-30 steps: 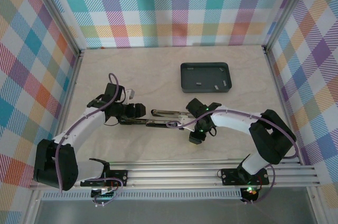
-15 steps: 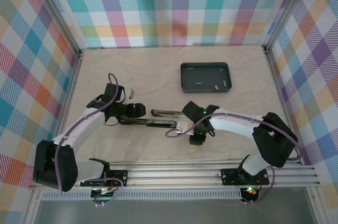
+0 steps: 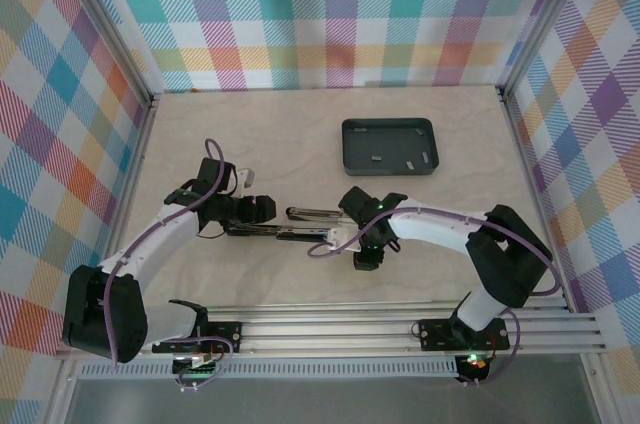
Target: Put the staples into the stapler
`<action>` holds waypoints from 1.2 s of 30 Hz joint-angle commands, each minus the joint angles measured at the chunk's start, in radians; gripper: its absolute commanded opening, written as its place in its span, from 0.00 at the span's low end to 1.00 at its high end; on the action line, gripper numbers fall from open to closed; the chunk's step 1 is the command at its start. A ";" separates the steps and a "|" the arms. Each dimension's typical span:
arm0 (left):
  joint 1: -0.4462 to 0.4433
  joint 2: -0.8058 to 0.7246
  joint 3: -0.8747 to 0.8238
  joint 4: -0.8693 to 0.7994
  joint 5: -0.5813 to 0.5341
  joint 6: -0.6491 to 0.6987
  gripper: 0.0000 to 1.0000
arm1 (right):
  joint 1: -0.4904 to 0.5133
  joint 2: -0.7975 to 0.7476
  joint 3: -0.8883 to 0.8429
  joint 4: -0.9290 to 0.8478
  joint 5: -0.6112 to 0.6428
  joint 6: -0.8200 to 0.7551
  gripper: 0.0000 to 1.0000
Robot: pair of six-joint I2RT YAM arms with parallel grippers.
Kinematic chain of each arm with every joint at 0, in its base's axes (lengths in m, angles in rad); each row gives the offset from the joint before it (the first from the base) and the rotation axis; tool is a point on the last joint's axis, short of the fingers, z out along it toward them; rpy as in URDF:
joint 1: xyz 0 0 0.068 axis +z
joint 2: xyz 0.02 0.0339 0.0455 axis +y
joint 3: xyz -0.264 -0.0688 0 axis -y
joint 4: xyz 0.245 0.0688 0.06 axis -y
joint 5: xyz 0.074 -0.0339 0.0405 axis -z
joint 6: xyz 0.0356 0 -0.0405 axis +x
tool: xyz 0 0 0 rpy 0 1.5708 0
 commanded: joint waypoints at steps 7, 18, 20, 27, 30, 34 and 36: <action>0.000 -0.006 -0.016 0.008 0.001 0.002 0.74 | 0.010 0.038 0.023 -0.065 -0.051 -0.002 0.42; 0.000 -0.004 -0.019 0.012 0.004 0.000 0.74 | 0.018 0.069 0.010 -0.039 -0.030 0.026 0.39; 0.000 -0.003 -0.018 0.012 0.004 -0.001 0.74 | 0.018 0.072 0.006 -0.033 -0.026 0.029 0.37; 0.000 -0.003 -0.019 0.012 0.003 -0.002 0.74 | 0.018 0.088 -0.002 -0.016 -0.020 0.044 0.32; 0.000 -0.002 -0.018 0.009 0.005 -0.001 0.74 | 0.018 0.093 -0.007 -0.012 -0.015 0.050 0.32; 0.000 -0.002 -0.018 0.011 0.003 -0.002 0.74 | 0.019 0.098 -0.011 -0.013 -0.006 0.057 0.27; 0.000 -0.002 -0.016 0.012 0.006 -0.002 0.74 | 0.019 0.097 -0.011 -0.014 -0.003 0.058 0.24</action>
